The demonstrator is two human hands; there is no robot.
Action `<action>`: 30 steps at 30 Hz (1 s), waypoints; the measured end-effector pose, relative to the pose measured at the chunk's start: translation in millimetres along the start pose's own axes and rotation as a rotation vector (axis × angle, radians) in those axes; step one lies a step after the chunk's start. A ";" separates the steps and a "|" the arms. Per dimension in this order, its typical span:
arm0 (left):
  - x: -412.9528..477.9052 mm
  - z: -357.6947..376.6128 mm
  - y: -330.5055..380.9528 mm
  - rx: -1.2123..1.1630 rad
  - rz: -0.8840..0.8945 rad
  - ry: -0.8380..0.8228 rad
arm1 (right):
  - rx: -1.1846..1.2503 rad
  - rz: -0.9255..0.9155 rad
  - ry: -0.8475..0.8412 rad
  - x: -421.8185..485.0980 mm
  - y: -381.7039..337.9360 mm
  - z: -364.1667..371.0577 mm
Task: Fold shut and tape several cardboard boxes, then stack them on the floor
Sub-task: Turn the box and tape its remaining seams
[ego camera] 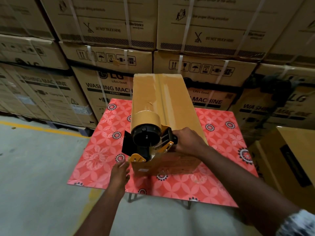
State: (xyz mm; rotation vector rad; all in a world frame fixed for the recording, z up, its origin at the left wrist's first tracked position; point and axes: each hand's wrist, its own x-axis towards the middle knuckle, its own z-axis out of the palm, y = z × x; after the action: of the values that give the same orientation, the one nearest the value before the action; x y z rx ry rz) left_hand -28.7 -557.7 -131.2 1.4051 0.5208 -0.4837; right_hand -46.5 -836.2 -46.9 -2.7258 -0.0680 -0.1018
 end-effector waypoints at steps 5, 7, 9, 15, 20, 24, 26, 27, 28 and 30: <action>-1.5 3.4 23.3 -0.053 0.086 -0.112 | 0.014 -0.001 0.007 -2.4 -1.8 -2.4; 2.8 -3.1 28.4 -0.020 0.121 -0.091 | 0.011 -0.011 0.007 -4.2 -4.4 -3.9; 5.2 -8.9 37.6 0.000 0.225 -0.063 | 0.001 -0.018 0.016 -5.2 -6.0 -5.3; -6.3 1.1 40.8 0.164 0.393 -0.142 | -0.002 -0.021 0.012 -5.4 -7.2 -7.3; -12.7 2.2 41.4 0.255 0.506 -0.041 | -0.036 -0.031 -0.018 -10.5 -12.9 -18.5; -10.6 1.8 40.2 0.229 0.551 -0.052 | -0.069 -0.020 -0.004 -21.2 8.0 -27.4; -9.9 0.9 39.4 0.217 0.563 -0.057 | -0.063 -0.024 0.036 -34.4 29.7 -36.3; -9.8 1.2 39.2 0.216 0.555 -0.061 | -0.078 -0.022 0.057 -41.6 40.8 -40.9; -9.7 1.8 39.0 0.209 0.542 -0.061 | -0.098 -0.016 0.071 -48.3 50.0 -44.6; -11.5 4.4 39.5 0.221 0.534 -0.045 | -0.120 -0.010 0.087 -55.5 59.3 -47.3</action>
State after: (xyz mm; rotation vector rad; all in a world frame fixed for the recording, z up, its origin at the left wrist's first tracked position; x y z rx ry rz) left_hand -13.7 -557.8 -92.6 1.6665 0.0420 -0.1402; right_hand -101.0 -911.3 -31.9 -2.8370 -0.0514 -0.2340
